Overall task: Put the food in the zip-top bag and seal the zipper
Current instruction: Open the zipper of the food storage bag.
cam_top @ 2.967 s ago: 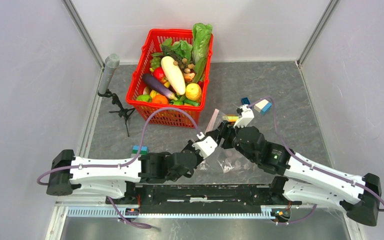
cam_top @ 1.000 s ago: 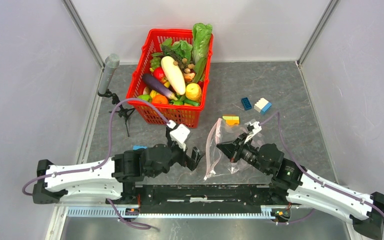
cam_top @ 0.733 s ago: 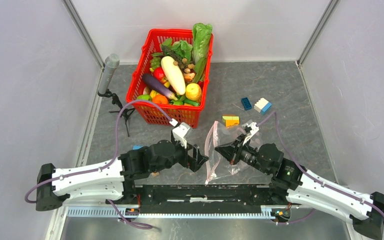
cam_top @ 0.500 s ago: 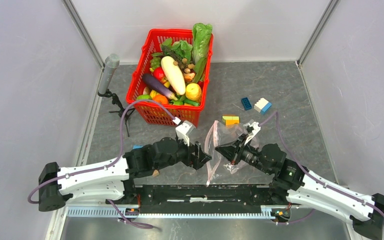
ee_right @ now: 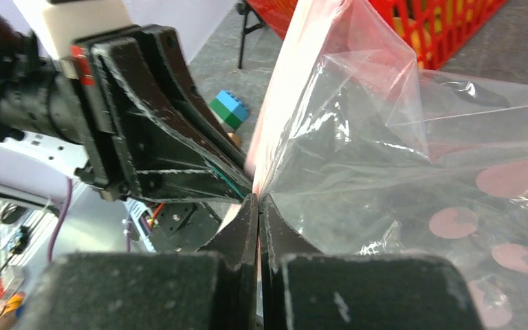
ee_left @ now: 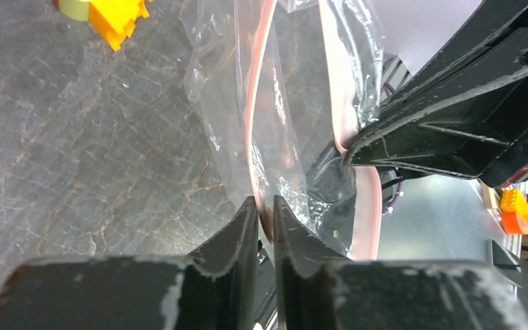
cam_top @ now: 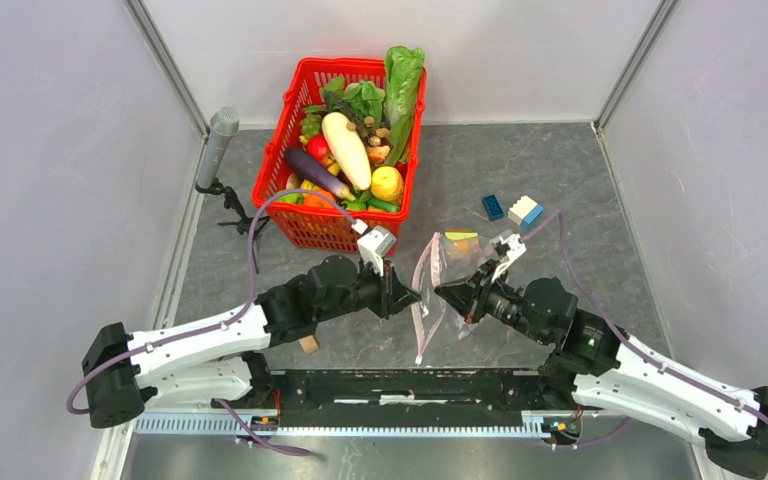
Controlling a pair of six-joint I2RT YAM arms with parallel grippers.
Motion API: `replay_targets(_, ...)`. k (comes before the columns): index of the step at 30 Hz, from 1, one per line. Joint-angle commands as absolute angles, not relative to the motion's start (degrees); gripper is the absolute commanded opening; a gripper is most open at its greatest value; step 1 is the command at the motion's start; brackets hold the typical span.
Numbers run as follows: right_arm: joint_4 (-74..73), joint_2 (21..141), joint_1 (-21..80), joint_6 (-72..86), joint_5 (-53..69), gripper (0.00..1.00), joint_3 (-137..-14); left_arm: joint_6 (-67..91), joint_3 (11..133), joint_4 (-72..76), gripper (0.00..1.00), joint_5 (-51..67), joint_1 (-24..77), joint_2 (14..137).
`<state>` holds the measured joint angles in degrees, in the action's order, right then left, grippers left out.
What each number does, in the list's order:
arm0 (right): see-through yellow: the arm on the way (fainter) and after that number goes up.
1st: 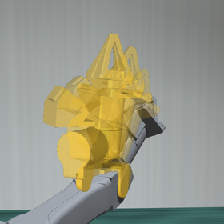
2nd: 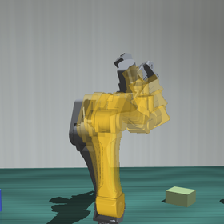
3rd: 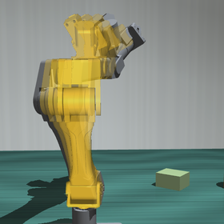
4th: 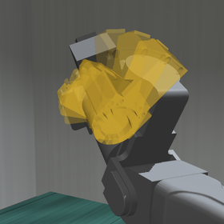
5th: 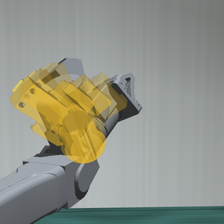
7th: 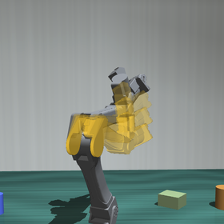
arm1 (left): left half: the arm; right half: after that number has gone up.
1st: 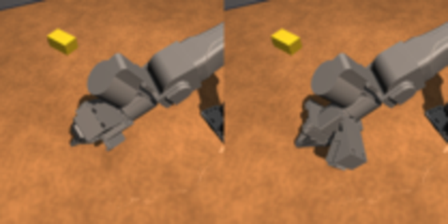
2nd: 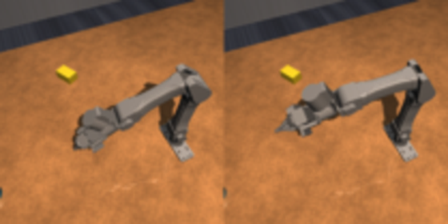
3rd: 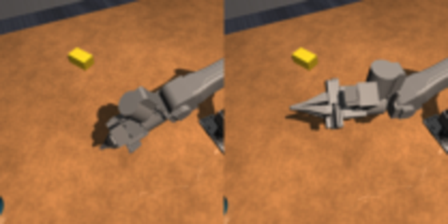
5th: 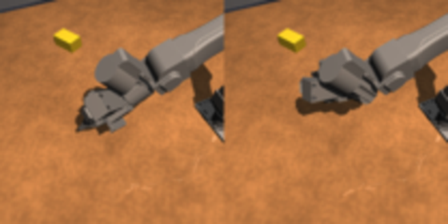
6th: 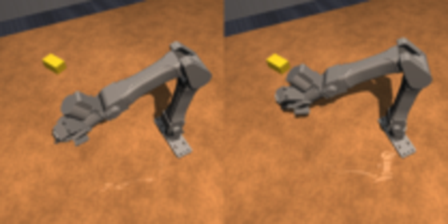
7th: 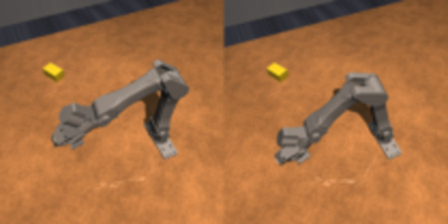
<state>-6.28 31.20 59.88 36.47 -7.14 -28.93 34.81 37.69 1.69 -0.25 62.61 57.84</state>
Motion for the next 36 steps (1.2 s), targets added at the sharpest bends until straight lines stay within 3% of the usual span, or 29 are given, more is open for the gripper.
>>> replay_targets(1, -16.2, 32.1, 59.9, 36.1, -17.3, 0.00, -35.8, 29.6, 44.5, -2.2, 0.16, -3.1, 61.1, 57.9)
replay_targets(5, -23.7, 33.1, 59.9, 36.3, -22.7, 0.00, -40.5, 23.7, 50.2, -12.2, 0.05, -12.4, 59.2, 60.3)
replay_targets(10, -34.9, 37.7, 59.9, 35.4, -26.7, 0.02, -48.6, 23.1, 52.4, -12.4, 0.02, -12.8, 57.4, 64.3)
replay_targets(13, -38.4, 40.1, 59.9, 34.6, -26.6, 0.18, -52.9, 24.3, 53.6, -11.0, 0.02, -10.4, 57.4, 65.2)
replay_targets(17, -32.8, 40.1, 59.9, 33.3, -21.7, 0.57, -52.6, 26.5, 53.3, -7.3, 0.02, -6.6, 57.3, 64.9)
replay_targets(19, -29.4, 40.1, 59.9, 34.1, -18.8, 0.64, -51.1, 27.4, 53.9, -6.9, 0.02, -5.7, 57.3, 65.6)
replay_targets(28, -25.7, 45.9, 61.3, 40.9, -19.7, 0.67, -50.1, 30.7, 56.0, -5.6, 0.02, -3.8, 57.8, 67.7)
replay_targets(36, -26.7, 48.0, 62.8, 45.5, -28.1, 0.71, -53.1, 30.4, 58.8, -8.2, 0.02, -11.3, 61.7, 68.8)
